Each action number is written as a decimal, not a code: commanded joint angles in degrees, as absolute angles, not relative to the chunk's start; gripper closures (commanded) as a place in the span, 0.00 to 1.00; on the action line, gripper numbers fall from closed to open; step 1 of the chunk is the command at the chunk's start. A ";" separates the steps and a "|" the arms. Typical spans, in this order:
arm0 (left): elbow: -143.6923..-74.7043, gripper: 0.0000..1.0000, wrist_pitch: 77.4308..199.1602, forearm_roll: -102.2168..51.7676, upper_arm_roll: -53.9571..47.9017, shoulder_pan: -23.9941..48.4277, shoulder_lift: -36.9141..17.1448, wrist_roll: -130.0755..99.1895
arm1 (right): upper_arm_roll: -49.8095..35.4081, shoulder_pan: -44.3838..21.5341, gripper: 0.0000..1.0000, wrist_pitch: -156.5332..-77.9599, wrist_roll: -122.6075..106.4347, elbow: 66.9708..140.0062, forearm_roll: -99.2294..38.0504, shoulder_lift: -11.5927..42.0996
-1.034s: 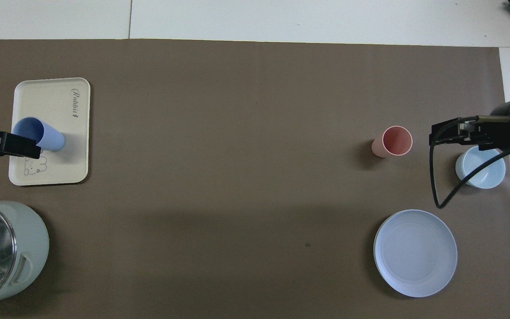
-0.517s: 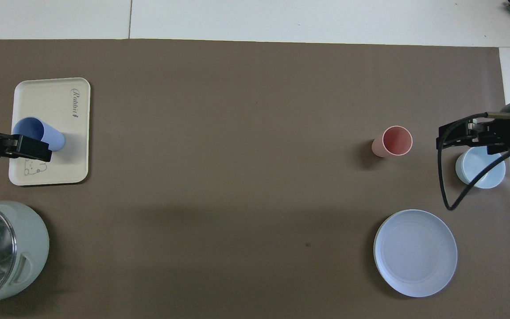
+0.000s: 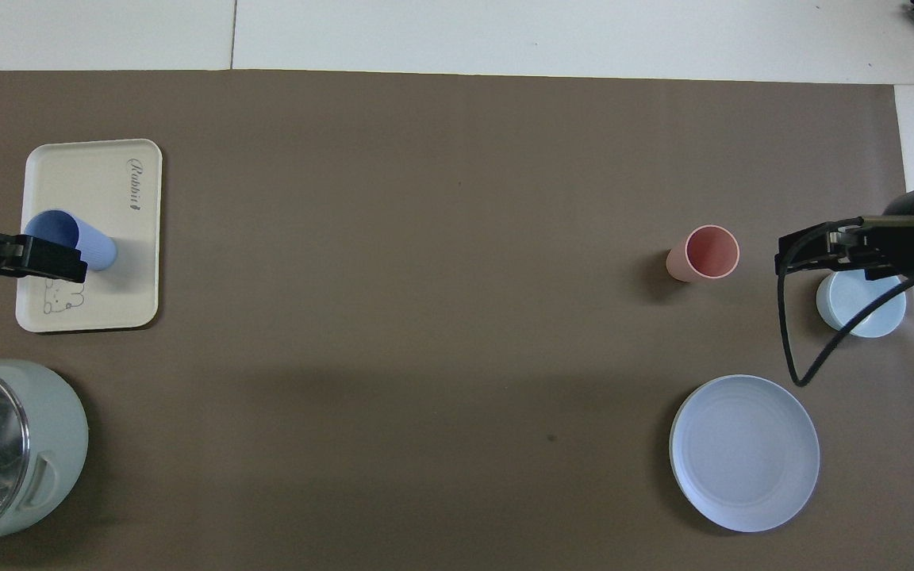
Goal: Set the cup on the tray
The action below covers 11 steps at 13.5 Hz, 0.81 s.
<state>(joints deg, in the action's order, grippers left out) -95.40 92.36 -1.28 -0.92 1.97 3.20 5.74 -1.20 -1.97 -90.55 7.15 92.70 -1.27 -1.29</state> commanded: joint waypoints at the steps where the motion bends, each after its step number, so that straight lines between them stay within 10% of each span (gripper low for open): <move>1: -96.06 0.00 92.20 -0.44 -0.70 2.20 4.22 5.89 | -1.49 -1.50 0.01 -92.29 5.63 94.83 -1.23 -2.90; 11: -96.42 0.00 91.67 -0.44 -0.62 2.20 4.48 5.63 | -1.49 -1.76 0.01 -92.55 6.15 95.01 -1.23 -2.99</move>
<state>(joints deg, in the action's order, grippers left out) -95.43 92.21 -1.21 -0.83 1.96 3.24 5.74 -1.25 -2.05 -91.13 7.15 93.02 -1.27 -1.44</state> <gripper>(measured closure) 0.000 0.004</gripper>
